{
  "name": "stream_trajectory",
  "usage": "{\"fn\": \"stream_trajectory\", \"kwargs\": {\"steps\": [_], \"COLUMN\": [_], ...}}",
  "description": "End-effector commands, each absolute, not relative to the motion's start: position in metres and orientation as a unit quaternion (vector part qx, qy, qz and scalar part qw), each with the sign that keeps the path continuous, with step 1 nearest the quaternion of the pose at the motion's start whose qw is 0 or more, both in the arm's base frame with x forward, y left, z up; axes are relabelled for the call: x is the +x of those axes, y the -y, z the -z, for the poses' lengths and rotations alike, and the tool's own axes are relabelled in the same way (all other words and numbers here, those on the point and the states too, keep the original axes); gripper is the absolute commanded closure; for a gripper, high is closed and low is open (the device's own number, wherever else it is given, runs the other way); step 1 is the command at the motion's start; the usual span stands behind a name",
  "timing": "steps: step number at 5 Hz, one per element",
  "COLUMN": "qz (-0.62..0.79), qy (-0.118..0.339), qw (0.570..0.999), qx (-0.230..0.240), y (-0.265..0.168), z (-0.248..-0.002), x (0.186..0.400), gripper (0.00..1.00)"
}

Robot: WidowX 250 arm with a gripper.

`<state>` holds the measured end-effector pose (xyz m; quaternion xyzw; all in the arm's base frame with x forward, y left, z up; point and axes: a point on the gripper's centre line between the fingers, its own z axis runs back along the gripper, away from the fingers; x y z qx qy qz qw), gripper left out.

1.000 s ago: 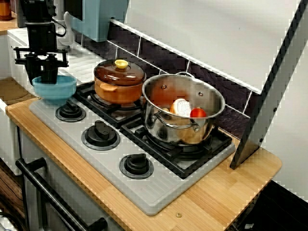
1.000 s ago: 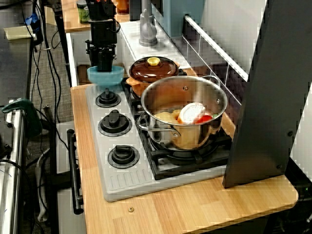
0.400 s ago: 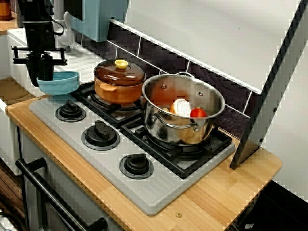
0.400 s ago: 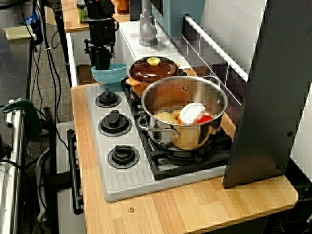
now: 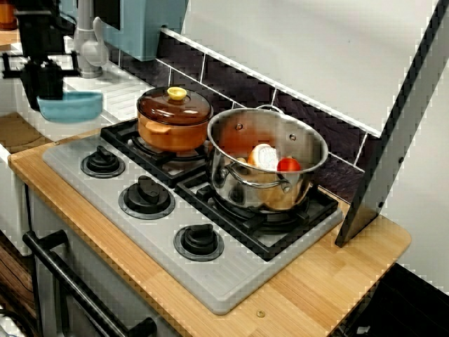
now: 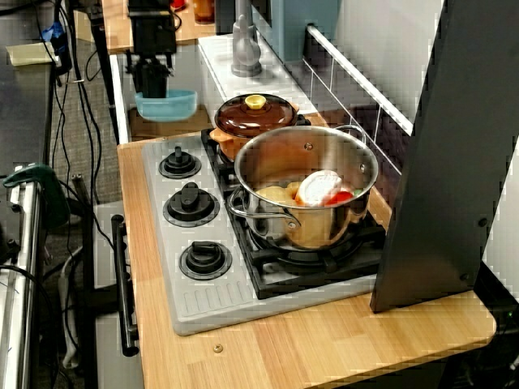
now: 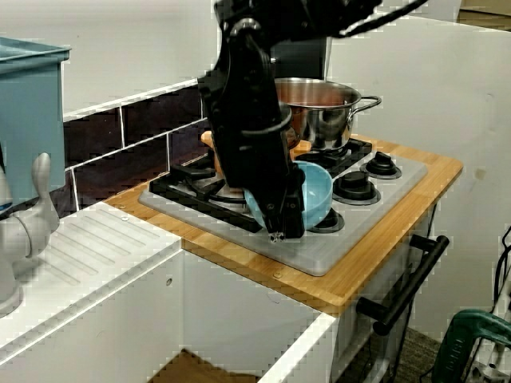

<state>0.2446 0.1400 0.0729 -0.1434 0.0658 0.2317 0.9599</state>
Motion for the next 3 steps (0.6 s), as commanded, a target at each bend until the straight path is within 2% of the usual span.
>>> {"fn": "stream_trajectory", "kwargs": {"steps": [1, 3], "qz": [-0.251, -0.250], "qy": [-0.033, -0.028], "qw": [0.960, 0.961], "qx": [-0.124, -0.115], "y": [-0.1582, -0.1503], "z": [-0.1038, -0.1038], "x": [0.2388, 0.2444], "gripper": [1.00, 1.00]}}
